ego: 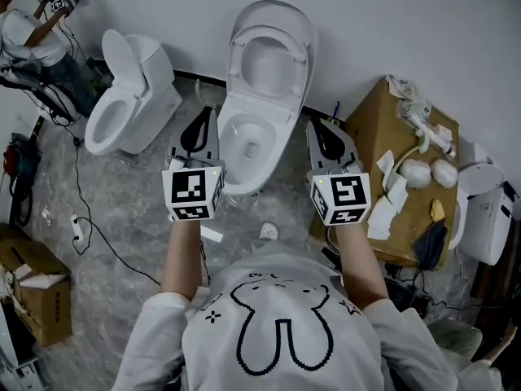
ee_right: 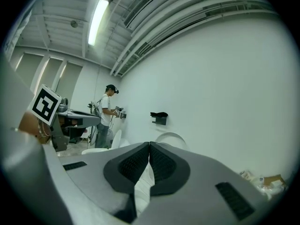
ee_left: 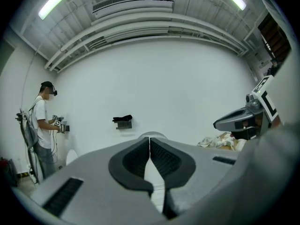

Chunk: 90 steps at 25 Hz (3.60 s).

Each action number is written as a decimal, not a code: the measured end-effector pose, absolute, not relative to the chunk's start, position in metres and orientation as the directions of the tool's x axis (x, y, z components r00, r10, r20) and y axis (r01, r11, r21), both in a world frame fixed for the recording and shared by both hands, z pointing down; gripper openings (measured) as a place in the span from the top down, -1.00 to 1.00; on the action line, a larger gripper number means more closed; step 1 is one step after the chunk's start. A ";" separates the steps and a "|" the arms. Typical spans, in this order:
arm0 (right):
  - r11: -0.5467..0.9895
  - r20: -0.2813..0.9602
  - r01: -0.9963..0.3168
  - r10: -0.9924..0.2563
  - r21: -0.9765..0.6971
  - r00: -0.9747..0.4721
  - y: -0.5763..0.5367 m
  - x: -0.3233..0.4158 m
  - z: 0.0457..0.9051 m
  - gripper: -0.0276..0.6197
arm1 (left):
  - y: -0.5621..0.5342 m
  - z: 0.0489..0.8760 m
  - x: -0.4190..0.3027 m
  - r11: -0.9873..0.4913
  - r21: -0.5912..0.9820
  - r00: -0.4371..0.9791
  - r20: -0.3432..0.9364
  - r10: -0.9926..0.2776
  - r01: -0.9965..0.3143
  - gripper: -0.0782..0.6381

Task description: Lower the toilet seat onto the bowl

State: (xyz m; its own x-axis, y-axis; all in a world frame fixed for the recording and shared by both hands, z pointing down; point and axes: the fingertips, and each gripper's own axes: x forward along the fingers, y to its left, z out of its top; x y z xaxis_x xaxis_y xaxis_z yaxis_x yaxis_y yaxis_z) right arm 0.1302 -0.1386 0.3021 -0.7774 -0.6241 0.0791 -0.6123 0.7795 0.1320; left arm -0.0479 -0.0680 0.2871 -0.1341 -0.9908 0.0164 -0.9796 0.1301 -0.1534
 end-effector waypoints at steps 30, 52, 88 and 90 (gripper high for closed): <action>0.719 0.142 -0.695 -0.690 0.023 -0.710 -0.264 0.071 0.332 0.83 | -0.246 0.302 -0.114 -0.171 -0.174 0.143 0.163 -0.976 -0.970 0.40; 0.545 0.243 -0.839 -0.816 0.018 -0.525 -0.330 0.003 0.373 0.83 | -0.400 0.371 -0.195 -0.471 -0.151 0.400 0.345 -0.849 -0.869 0.34; 0.474 0.375 -0.880 -0.812 -0.026 -0.448 -0.338 0.003 0.441 0.83 | -0.528 0.481 -0.181 -0.711 -0.120 0.488 0.649 -0.584 -0.693 0.42; 0.475 0.374 -0.879 -0.811 -0.027 -0.450 -0.335 0.003 0.441 0.83 | -0.526 0.481 -0.181 -0.707 -0.112 0.489 0.647 -0.585 -0.698 0.42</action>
State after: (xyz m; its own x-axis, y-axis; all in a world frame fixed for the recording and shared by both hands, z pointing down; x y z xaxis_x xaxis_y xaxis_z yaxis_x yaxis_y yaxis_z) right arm 0.0032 -0.3353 0.4412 -0.4497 -0.8110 0.3743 -0.8794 0.4754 -0.0266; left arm -0.1811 -0.5261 0.4807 0.4889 -0.5854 0.6468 -0.6982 -0.7070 -0.1122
